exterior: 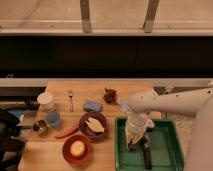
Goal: Place eraser in tray
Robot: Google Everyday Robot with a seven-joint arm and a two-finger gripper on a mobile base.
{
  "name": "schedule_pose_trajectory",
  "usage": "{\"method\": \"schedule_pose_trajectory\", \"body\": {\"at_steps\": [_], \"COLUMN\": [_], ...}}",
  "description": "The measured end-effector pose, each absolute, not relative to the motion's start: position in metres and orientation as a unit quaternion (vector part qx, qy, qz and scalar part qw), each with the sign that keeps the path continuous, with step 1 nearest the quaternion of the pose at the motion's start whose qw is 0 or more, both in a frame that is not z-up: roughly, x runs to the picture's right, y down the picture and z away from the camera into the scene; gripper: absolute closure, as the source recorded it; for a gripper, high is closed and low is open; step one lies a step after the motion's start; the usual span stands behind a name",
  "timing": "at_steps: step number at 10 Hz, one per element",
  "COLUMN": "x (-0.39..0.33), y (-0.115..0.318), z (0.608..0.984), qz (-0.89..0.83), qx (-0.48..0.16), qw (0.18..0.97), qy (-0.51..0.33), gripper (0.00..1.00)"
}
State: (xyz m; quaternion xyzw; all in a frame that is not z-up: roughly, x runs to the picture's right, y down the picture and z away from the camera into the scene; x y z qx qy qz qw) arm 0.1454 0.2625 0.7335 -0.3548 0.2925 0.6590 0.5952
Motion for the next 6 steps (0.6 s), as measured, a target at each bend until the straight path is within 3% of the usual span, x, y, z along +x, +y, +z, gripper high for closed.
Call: {"method": "schedule_pose_trajectory", "body": {"at_steps": [4, 6], "x": [0.1494, 0.1505], "y": [0.2570, 0.2573], "z": [0.7294, 0.7291], "qz": [0.666, 0.667], "qx": [-0.354, -0.354], "qw": [0.592, 0.591], "qy": [0.283, 0.283], "gripper": [0.21, 0.20]}}
